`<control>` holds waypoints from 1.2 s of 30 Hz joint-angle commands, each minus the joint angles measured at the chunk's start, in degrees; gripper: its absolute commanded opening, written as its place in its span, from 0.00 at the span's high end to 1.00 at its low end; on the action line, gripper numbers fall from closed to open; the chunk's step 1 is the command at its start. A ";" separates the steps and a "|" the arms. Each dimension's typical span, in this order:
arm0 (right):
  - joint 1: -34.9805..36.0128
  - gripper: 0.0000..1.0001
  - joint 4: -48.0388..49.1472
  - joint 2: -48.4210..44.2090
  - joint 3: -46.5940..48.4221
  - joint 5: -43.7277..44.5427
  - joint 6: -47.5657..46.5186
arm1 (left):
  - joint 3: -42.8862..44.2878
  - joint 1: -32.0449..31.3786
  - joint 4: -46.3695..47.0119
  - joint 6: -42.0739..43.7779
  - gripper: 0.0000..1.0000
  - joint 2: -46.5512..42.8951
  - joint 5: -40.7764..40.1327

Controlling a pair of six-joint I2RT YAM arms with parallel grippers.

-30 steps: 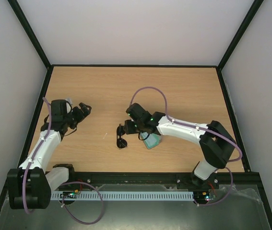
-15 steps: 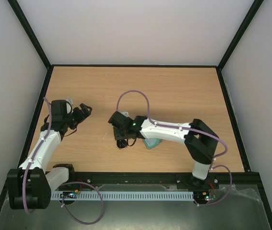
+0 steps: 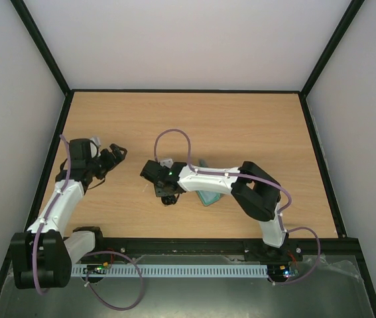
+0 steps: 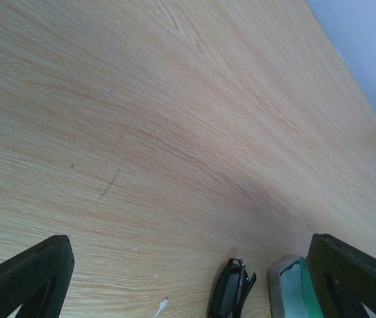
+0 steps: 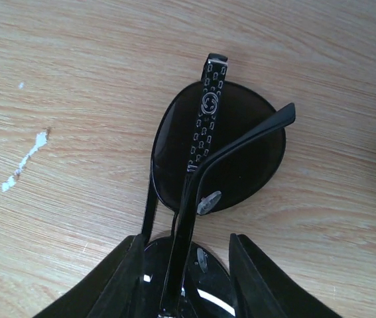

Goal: Organize the sunglasses
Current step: Pick up the sunglasses from the center of the board.

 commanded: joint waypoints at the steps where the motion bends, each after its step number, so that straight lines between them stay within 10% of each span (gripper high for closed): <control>1: 0.29 0.66 -1.57 1.98 1.85 1.68 0.55 | -1.24 0.47 0.81 0.80 0.01 0.48 1.37; 36: -1.36 0.99 -1.88 -2.88 0.09 5.25 -3.51 | -3.35 1.00 1.05 1.45 0.01 0.47 0.50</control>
